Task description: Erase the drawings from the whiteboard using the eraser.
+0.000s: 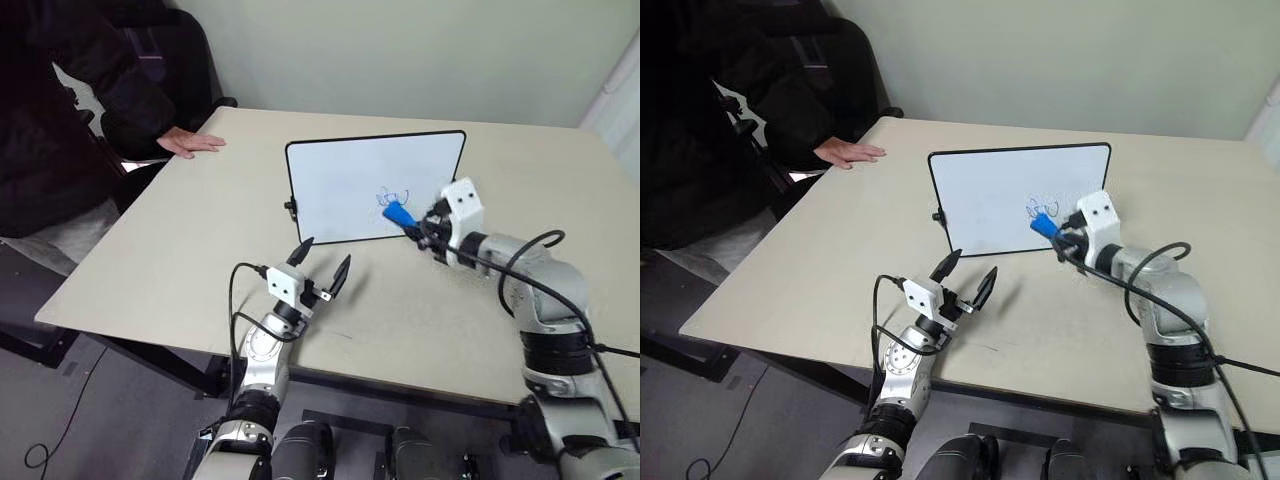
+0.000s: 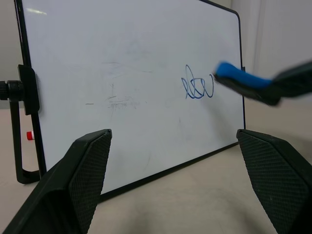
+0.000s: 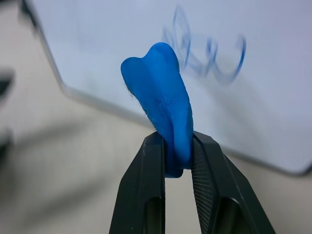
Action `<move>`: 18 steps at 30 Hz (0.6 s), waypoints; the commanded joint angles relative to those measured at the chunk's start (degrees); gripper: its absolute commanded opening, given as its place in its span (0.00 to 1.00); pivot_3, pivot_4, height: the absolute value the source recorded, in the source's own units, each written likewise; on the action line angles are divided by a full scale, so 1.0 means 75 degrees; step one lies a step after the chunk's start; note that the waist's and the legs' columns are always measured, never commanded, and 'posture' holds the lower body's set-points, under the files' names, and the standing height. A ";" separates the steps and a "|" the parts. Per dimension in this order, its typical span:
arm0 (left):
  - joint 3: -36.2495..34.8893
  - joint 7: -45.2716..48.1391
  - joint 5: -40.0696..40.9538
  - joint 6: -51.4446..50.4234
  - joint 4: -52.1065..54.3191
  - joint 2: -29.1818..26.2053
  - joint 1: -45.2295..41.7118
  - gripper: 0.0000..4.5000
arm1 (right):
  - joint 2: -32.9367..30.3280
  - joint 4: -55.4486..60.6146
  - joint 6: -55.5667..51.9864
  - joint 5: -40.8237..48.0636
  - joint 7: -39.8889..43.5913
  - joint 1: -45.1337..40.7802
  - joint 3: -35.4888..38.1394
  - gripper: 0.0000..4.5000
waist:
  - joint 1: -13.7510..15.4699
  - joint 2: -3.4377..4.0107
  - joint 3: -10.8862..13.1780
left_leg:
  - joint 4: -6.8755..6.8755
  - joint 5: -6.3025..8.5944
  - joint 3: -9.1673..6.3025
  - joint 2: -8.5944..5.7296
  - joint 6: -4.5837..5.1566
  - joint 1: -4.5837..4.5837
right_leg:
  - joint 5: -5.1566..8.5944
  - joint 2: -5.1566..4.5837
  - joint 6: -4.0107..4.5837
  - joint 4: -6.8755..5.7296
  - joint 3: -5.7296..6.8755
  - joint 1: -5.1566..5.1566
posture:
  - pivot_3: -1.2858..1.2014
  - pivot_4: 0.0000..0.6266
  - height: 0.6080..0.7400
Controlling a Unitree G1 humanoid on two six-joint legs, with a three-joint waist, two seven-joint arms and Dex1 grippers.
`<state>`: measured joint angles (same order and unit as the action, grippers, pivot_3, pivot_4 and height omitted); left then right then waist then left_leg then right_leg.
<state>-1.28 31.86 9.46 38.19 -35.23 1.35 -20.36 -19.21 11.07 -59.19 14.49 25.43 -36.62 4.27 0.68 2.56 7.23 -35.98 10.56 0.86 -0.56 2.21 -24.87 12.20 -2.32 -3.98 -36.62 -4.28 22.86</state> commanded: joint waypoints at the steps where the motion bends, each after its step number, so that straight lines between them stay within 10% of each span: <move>1: 0.0128 -0.0024 -0.0003 -0.0164 -0.0172 0.0068 0.0108 1.00 | 0.0679 0.0115 -0.0157 0.0082 -0.0982 -0.0415 0.0538 0.13 | 0.0009 0.0000 -0.0001 | 0.0000 0.0000 0.0000 -0.0001 0.0000 -0.0001 | 0.0000 0.0000 0.0001 0.0000 -0.0001 0.0003 | 0.52 0.24 1.00; 18: 0.0142 -0.0059 -0.0020 -0.0221 -0.0089 0.0054 0.0081 1.00 | 0.1872 -0.0992 0.0335 0.0138 -0.2184 -0.0927 0.0825 0.13 | 0.0002 0.0000 -0.0001 | 0.0001 0.0002 -0.0001 -0.0013 -0.0001 -0.0008 | -0.0011 0.0000 0.0017 -0.0012 -0.0018 0.0037 | 0.52 0.24 1.00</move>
<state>-1.19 31.83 9.47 37.03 -34.79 1.04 -20.44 -5.55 3.51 -58.06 14.57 9.58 -42.02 10.47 0.70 2.57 7.22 -35.97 10.58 0.85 -0.67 2.20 -24.93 12.12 -2.32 -3.86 -36.71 -4.43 23.14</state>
